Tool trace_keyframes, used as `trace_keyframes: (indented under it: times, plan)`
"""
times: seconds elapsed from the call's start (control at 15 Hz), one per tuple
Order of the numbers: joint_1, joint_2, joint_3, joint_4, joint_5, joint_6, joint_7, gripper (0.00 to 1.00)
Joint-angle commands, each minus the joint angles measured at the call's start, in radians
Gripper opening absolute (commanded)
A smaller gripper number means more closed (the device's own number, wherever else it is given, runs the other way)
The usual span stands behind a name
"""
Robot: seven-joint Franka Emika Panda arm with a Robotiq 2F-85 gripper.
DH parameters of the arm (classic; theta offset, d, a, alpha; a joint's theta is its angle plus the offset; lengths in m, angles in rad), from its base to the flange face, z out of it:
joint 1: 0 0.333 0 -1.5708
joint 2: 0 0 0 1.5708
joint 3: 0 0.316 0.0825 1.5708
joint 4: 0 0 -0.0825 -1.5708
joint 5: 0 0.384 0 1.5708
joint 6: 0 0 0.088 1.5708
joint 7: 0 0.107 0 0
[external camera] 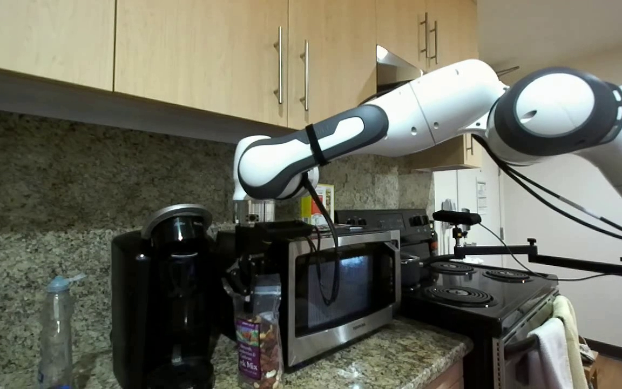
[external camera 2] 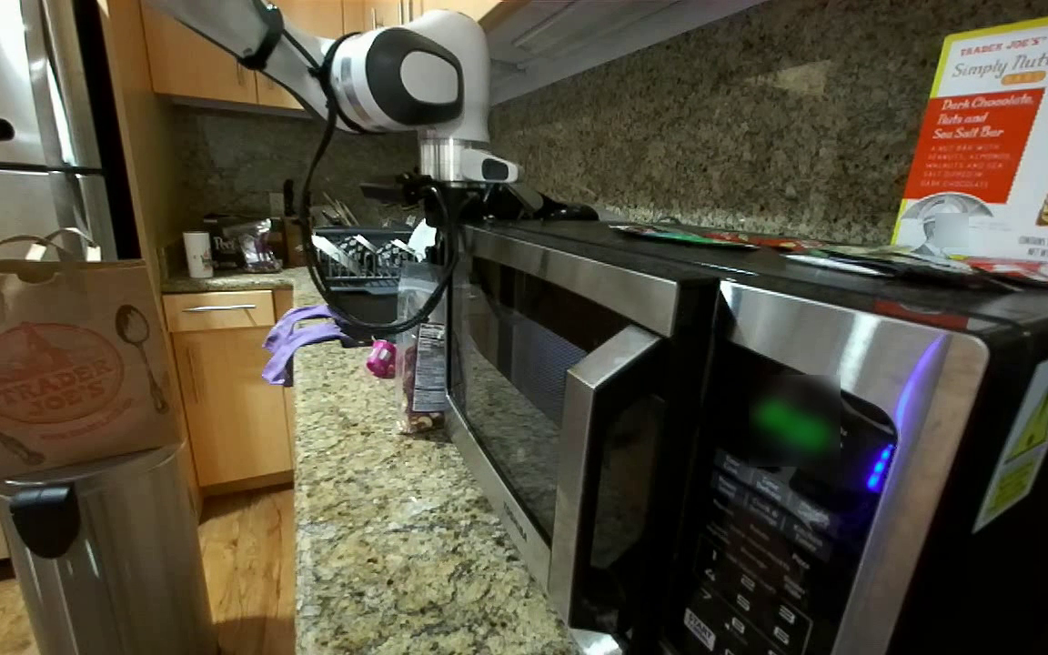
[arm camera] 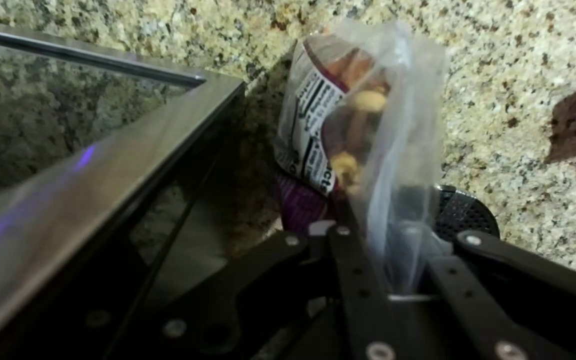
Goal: Pick up the packet on the countertop
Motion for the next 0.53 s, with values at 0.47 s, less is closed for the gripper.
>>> trace_keyframes:
  times: [0.47]
  plan:
    - [0.006, -0.199, -0.002, -0.137, -0.021, -0.037, 0.014, 0.09]
